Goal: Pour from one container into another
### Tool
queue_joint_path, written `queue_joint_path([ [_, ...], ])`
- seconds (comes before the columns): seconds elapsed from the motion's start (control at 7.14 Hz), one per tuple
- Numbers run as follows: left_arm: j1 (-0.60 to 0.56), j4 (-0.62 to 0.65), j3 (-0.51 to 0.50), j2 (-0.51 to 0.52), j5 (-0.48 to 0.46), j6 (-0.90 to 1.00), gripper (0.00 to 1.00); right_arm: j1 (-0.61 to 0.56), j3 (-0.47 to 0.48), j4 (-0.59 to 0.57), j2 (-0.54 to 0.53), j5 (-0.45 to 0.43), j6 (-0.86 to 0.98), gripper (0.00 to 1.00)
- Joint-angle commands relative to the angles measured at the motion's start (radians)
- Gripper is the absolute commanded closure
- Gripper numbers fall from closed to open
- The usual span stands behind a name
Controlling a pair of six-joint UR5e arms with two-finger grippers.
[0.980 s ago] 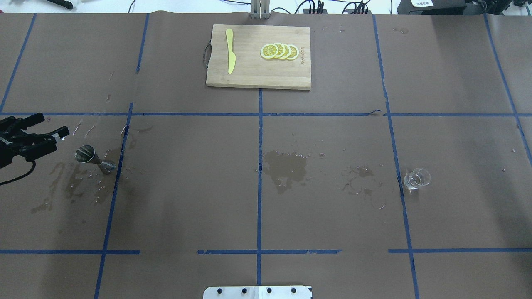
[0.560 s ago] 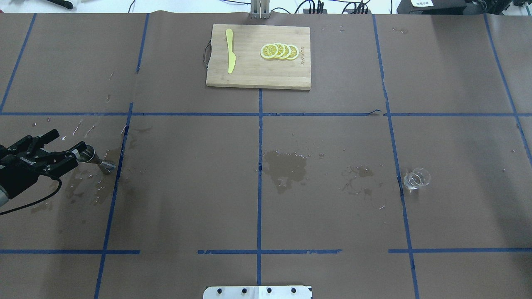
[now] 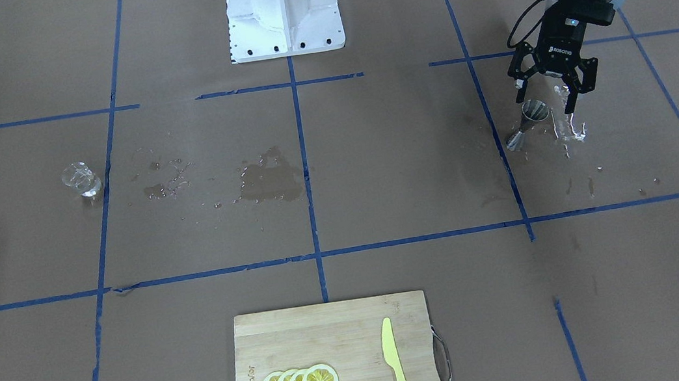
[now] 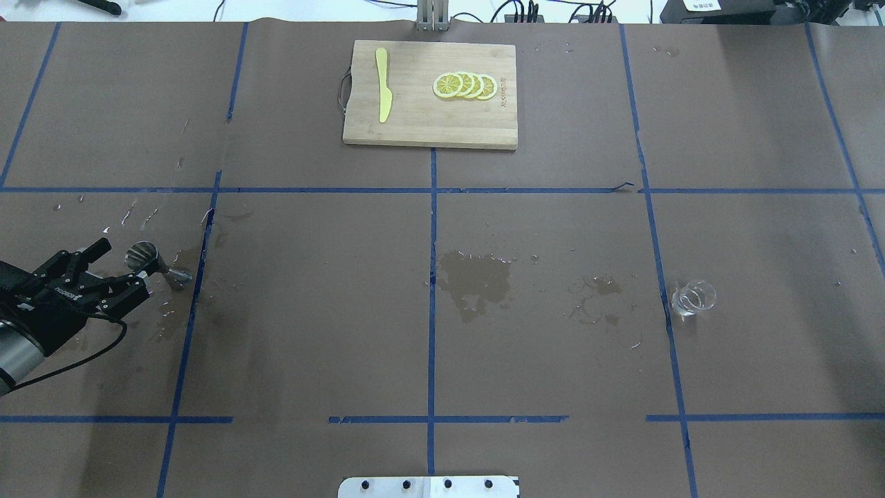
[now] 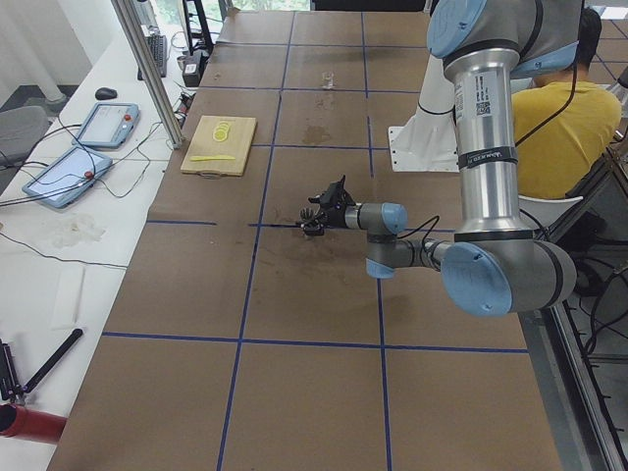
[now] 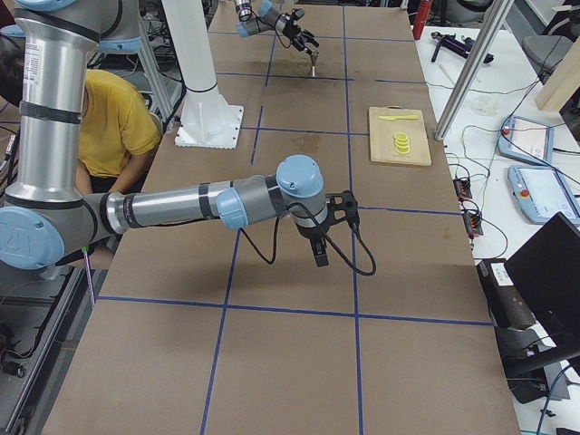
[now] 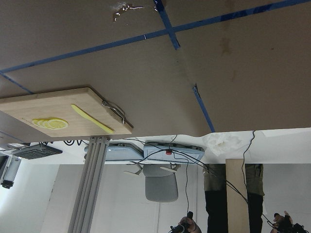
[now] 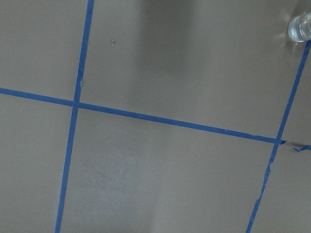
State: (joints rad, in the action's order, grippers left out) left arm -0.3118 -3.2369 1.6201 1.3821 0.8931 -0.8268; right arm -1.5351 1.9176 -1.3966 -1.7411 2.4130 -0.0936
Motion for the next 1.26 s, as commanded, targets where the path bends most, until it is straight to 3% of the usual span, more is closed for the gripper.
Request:
queue_joint_path([
  [0.0, 0.023, 0.002, -0.061, 0.043, -0.029, 0.000, 0.00, 0.000, 0.000, -0.001, -0.002, 0.000, 0.000, 0.00],
  [0.84, 0.031, 0.005, -0.129, 0.092, -0.028, 0.005, 0.01, -0.002, -0.002, -0.001, 0.000, 0.000, 0.000, 0.00],
  [1.12, 0.036, 0.005, -0.141, 0.094, -0.028, 0.009, 0.29, -0.002, -0.002, -0.001, 0.000, 0.000, 0.000, 0.00],
])
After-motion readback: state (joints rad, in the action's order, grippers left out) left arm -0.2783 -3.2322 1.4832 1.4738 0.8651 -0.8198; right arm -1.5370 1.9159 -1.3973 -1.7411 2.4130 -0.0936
